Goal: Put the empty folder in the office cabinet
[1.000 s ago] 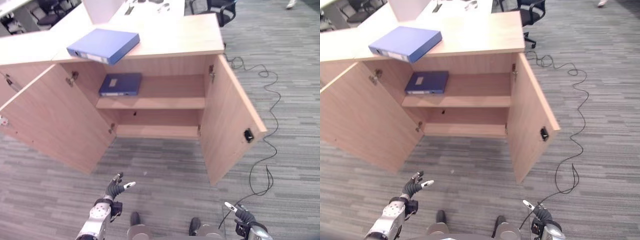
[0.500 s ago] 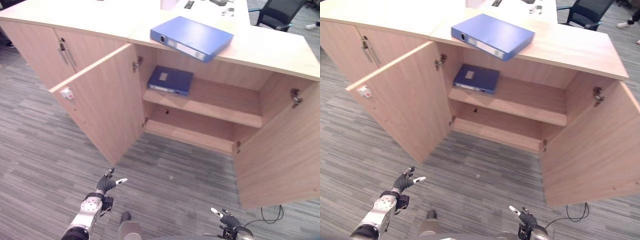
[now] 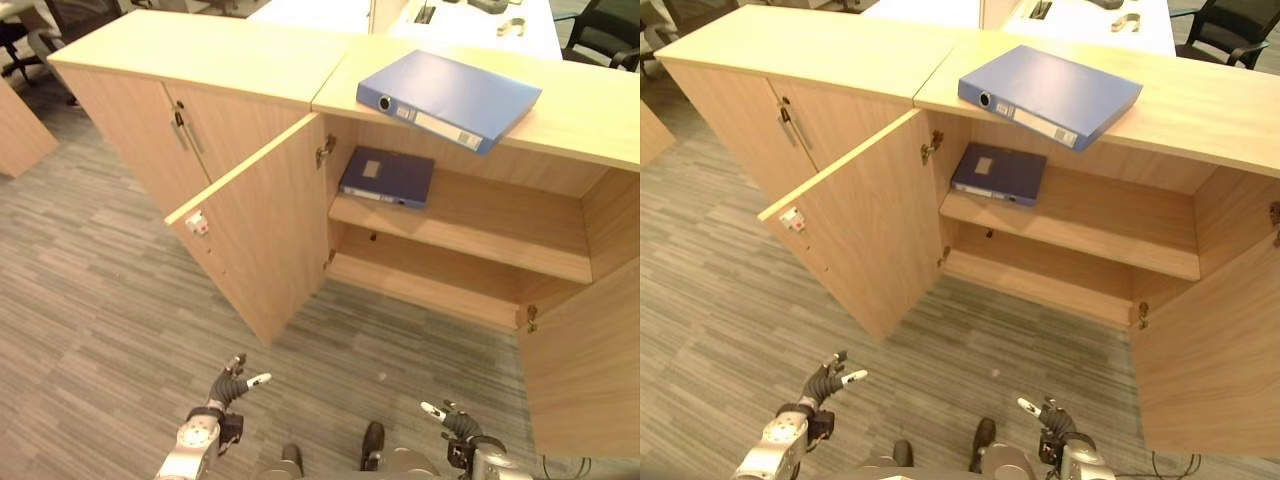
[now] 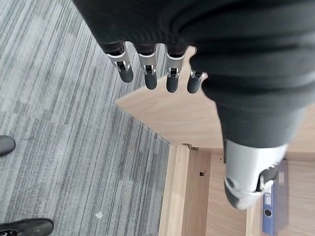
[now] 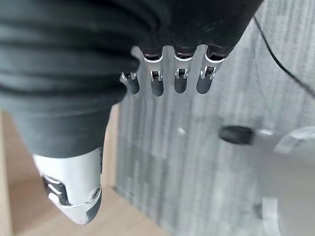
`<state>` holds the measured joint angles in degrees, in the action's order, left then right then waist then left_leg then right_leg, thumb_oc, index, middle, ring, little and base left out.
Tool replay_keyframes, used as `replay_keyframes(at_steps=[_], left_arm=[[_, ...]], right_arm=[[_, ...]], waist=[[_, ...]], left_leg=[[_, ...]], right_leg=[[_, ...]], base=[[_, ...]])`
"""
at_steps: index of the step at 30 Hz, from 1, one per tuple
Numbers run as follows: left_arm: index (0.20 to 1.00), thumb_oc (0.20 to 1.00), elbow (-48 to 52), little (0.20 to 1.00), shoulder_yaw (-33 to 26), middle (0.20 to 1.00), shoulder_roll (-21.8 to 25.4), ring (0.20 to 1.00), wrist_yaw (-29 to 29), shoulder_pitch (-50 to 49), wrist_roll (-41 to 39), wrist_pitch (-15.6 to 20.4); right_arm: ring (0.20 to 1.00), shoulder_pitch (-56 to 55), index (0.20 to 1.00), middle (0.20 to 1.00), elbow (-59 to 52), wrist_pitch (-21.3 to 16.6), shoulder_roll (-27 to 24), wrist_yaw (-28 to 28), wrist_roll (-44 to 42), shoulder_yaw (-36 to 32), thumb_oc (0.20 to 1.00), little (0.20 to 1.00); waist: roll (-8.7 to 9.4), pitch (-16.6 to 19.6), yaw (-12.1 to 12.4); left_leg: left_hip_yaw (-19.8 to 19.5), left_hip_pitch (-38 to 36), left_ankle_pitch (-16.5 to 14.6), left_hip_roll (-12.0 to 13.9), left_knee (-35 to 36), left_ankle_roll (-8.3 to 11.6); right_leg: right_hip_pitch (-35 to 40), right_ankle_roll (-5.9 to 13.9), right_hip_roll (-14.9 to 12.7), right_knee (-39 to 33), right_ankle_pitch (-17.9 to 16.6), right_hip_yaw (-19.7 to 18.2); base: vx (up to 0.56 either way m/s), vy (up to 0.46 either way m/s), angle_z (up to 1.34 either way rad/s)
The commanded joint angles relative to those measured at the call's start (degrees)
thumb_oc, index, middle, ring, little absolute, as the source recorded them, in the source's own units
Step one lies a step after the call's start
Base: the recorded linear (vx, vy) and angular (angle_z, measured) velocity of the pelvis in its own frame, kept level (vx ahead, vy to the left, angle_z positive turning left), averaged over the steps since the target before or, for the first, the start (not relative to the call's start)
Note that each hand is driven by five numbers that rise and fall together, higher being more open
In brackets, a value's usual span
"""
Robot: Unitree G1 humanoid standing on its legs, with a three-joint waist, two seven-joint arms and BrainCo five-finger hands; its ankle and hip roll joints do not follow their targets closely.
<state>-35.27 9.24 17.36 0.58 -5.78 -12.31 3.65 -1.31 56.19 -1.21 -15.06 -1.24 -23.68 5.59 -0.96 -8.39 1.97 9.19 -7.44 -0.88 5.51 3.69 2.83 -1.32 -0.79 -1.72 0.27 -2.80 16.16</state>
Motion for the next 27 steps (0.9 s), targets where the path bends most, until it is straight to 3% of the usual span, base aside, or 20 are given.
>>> replay_keyframes(at_steps=[1,11,18,21,22,23,25,27], left_arm=[[1.0,1.0,2.4,1.0,-0.43,1.0,2.03,1.0,-0.3,3.68,-0.89,2.32],[1.0,1.0,2.55,1.0,-0.14,1.0,1.33,1.0,-0.77,2.87,0.43,1.72],[1.0,1.0,2.49,1.0,0.79,1.0,1.09,1.0,-0.92,3.37,0.99,1.62],[1.0,1.0,2.51,1.0,1.14,1.0,1.06,1.0,-1.35,3.41,1.32,1.7],[1.0,1.0,2.29,1.0,1.32,1.0,1.24,1.0,-1.39,3.55,1.53,1.67],[1.0,1.0,2.6,1.0,1.5,1.0,1.34,1.0,-1.37,3.78,1.34,1.66],[1.0,1.0,2.18,1.0,1.71,1.0,1.24,1.0,-1.17,4.6,1.19,1.7],[1.0,1.0,1.18,1.0,2.31,1.0,0.81,1.0,-0.91,5.26,1.06,1.83]], right_arm=[[1.0,1.44,1.0,1.0,-0.75,-0.78,-0.64,-0.06,-1.98,-0.92,1.0,1.0],[1.0,-0.3,1.0,1.0,-1.62,-0.53,-0.78,-0.36,-1.42,-1.37,1.0,1.0],[1.0,-0.22,1.0,1.0,-3.51,-0.63,-2.02,-0.58,-0.33,-0.65,1.0,1.0],[1.0,-0.4,1.0,1.0,-4.79,-0.91,-2.54,-1.03,-0.42,-0.43,1.0,1.0],[1.0,-0.38,1.0,1.0,-5.4,-1.15,-2.75,-1.32,-0.72,-0.03,1.0,1.0],[1.0,-0.32,1.0,1.0,-6.01,-1.18,-3.04,-1.24,-0.68,0.22,1.0,1.0],[1.0,0.23,1.0,1.0,-5.59,-1.21,-3.78,-1.23,-0.09,0.77,1.0,1.0],[1.0,0.26,1.0,1.0,-5.09,-1.0,-4.13,-1.37,0.63,1.05,1.0,1.0]], waist=[[0.47,-0.39,-0.58],[-0.56,-0.04,-2.1],[-2.53,-1.12,-4.07],[-3.09,-1.57,-5.06],[-3.12,-2.23,-6.11],[-3.07,-3.19,-5.87],[-2.42,-3.88,-5.98],[-1.8,-4.21,-6.19]], left_leg=[[-1.5,0.52,0.37,-0.99,0.22,2.13],[-0.6,-1.64,0.1,-0.09,1.31,3.22],[3.08,-2.26,1.51,2.35,0.32,4.64],[4.5,-1.61,1.62,4.08,-3.51,5.59],[4.85,-0.47,3.19,5.67,-8.07,6.69],[3.05,1.77,5.85,6.37,-12.18,6.93],[-1.08,4.75,5.96,5.47,-17.28,6.52],[-2.24,6.61,6.59,4.8,-20.84,6.28]], right_leg=[[5.7,8.94,-7.0,-0.49,1.73,-3.09],[8.85,9.41,-6.91,-4.84,0.99,-3.32],[7.89,8.92,-6.07,-4.9,1.21,-5.34],[7.89,8.22,-5.46,-4.64,1.77,-6.17],[7.91,7.3,-4.67,-4.19,2.39,-7.0],[7.91,6.81,-4.28,-3.88,2.5,-7.65],[7.63,5.74,-3.87,-3.55,2.86,-8.94],[8.07,5.45,-4.21,-3.73,2.92,-9.51]], base=[[0.1,-0.039,-0.14],[0.01,-0.06,-0.01],[-0.06,-0.114,-0.21],[-0.03,-0.145,-0.51],[-0.04,-0.165,-0.19],[-0.05,-0.219,-0.19],[0.01,-0.154,-0.94],[0.09,-0.074,-0.92]])
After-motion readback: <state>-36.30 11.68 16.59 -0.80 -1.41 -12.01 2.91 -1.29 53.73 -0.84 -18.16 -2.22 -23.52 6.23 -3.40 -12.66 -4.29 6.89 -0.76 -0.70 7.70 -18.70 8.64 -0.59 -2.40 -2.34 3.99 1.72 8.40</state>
